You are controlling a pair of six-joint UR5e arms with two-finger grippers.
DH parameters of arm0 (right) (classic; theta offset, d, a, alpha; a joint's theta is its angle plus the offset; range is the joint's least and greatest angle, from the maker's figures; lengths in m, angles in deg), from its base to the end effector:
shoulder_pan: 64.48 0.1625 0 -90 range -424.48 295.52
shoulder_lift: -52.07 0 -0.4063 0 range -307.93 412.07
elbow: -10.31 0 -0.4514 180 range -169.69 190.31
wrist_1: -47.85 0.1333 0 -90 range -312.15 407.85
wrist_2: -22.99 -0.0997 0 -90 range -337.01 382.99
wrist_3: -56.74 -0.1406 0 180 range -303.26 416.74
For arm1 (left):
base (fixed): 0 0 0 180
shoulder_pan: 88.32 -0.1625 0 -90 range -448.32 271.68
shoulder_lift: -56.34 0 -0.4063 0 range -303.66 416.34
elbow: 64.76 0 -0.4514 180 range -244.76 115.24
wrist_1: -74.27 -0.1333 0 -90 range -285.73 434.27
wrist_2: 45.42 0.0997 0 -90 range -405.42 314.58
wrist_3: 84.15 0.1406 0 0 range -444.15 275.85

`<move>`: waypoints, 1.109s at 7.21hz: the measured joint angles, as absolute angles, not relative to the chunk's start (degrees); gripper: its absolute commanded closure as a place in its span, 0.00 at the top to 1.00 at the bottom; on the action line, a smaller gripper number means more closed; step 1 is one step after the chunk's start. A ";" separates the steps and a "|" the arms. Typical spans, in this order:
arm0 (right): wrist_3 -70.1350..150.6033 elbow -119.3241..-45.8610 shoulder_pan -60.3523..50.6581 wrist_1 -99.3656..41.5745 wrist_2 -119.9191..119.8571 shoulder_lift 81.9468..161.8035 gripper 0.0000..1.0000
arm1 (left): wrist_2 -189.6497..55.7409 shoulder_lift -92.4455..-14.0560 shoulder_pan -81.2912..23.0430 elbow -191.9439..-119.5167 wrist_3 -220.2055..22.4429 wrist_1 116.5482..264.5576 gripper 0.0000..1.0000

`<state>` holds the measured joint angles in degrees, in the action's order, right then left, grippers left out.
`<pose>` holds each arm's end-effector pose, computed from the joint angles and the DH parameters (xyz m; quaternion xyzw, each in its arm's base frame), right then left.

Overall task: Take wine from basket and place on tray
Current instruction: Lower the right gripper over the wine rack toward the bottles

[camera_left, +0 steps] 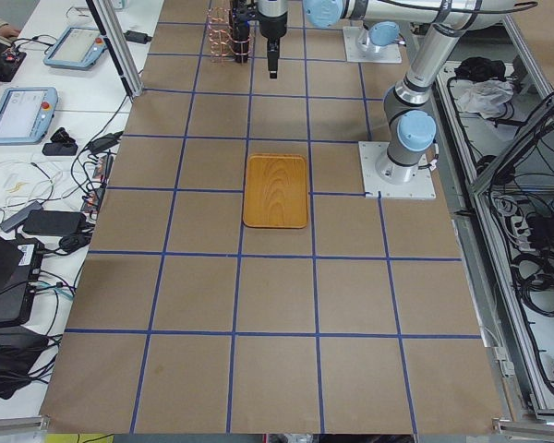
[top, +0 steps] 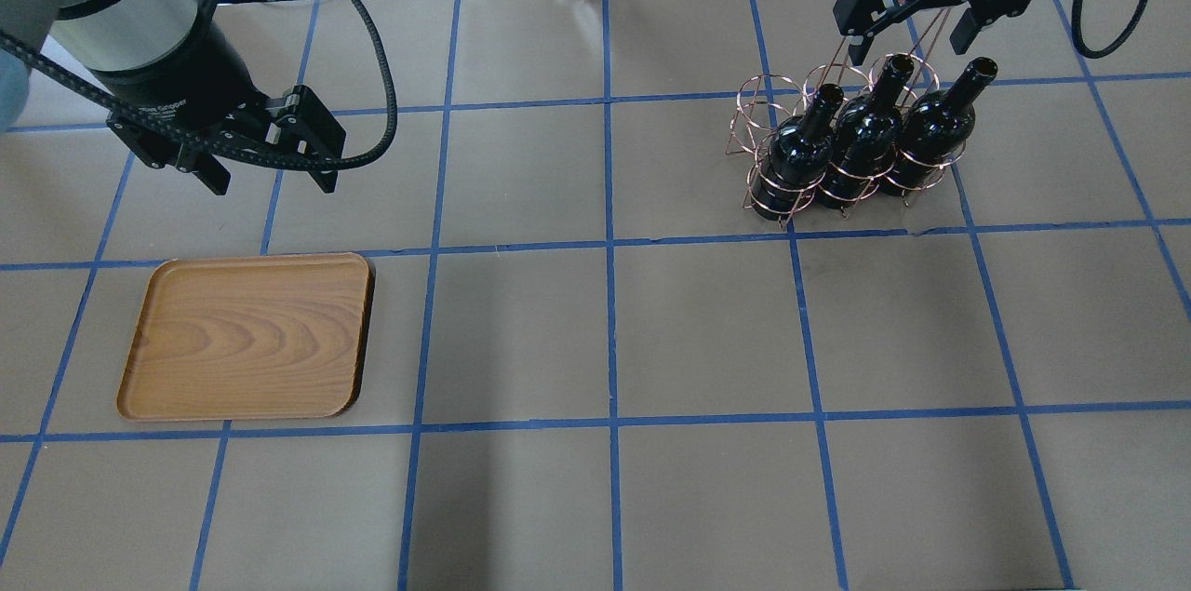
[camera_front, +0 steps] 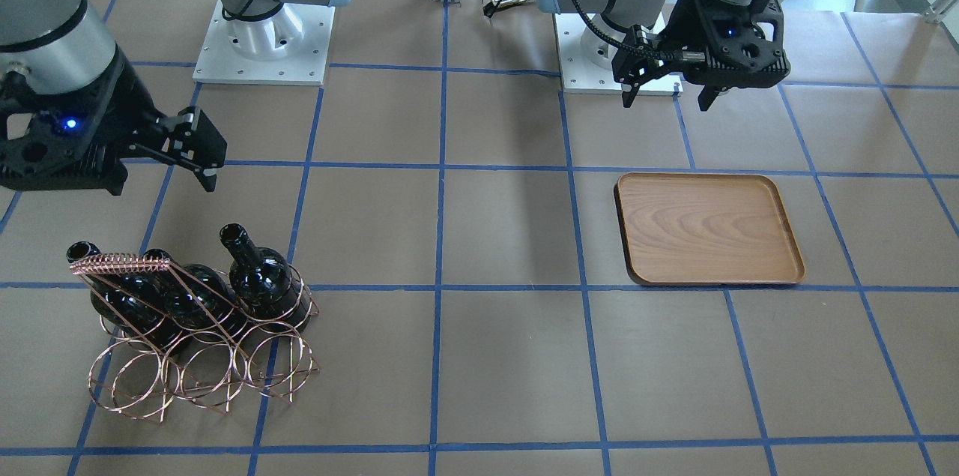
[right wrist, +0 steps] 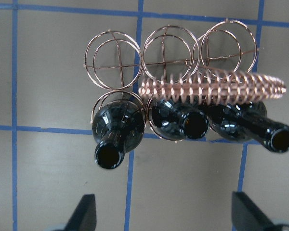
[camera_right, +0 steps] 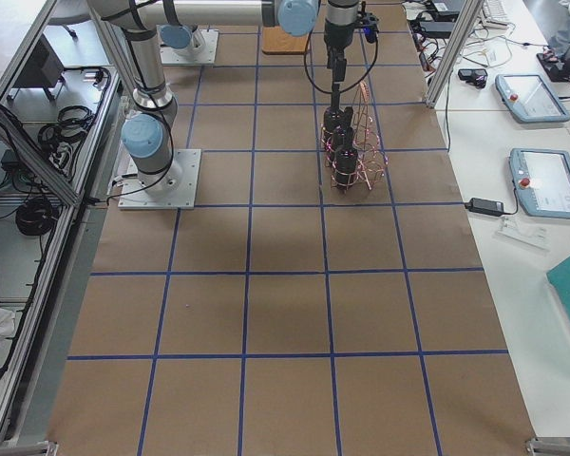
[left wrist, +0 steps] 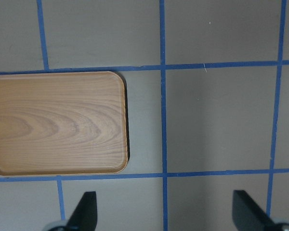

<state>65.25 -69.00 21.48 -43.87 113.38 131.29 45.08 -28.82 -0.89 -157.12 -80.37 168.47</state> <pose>0.0876 -0.6388 0.4232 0.0389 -0.9991 0.0138 0.0049 -0.1090 -0.5175 0.4434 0.0106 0.9998 0.0152 0.0035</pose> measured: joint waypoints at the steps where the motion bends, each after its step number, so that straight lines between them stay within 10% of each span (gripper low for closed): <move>1: 66.63 -68.68 21.16 -46.36 113.58 128.39 1.00 | 45.07 -28.81 -0.88 -157.29 -80.37 168.46 1.00; 8: 72.08 -69.20 19.93 -50.93 114.23 122.91 0.71 | 44.96 -28.76 -0.93 -157.66 -80.37 168.42 1.00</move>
